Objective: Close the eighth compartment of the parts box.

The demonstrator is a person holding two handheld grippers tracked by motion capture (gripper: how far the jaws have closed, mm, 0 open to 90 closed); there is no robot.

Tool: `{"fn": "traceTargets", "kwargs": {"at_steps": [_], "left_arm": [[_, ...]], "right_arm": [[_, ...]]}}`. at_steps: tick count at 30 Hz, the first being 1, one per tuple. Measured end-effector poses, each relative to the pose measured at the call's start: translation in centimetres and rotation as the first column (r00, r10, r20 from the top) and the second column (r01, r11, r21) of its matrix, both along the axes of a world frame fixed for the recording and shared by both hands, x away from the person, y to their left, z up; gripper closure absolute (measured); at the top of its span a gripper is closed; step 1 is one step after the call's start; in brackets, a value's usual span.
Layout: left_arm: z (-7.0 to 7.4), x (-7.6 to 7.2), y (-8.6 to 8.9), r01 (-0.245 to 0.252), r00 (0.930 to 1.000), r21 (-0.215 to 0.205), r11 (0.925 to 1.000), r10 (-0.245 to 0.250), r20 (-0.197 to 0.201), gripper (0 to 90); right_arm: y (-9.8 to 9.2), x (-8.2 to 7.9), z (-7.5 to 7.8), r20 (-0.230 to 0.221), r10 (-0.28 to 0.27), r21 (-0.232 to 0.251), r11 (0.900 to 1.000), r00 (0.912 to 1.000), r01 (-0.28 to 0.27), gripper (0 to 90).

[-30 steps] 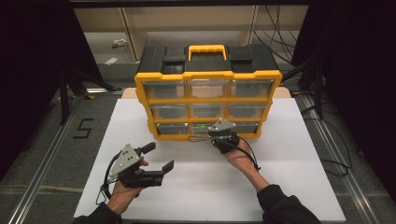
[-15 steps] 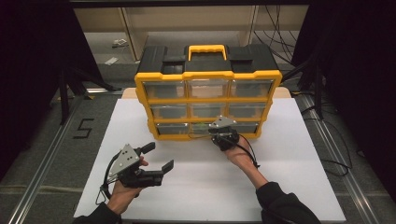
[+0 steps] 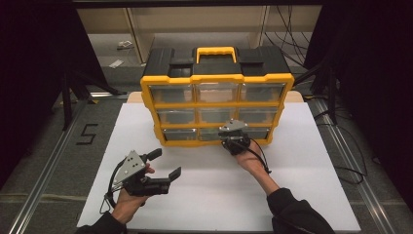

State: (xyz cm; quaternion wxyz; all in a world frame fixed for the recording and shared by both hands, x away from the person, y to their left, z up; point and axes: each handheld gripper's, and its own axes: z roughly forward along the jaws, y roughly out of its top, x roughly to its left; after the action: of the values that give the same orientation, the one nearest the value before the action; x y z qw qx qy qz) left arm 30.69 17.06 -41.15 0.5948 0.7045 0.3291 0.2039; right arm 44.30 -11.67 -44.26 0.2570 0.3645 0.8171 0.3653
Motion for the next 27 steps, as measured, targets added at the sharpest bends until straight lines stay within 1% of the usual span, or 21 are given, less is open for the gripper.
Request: {"fn": "traceTargets", "kwargs": {"at_steps": [27], "left_arm": [[0.03,-0.08,0.07,0.002,1.0000,0.001,1.0000,-0.002,0.003,10.6]], "right_arm": [[0.34,0.42,-0.11,0.008,0.001,-0.013,1.000,1.0000,-0.001,90.0]]}}
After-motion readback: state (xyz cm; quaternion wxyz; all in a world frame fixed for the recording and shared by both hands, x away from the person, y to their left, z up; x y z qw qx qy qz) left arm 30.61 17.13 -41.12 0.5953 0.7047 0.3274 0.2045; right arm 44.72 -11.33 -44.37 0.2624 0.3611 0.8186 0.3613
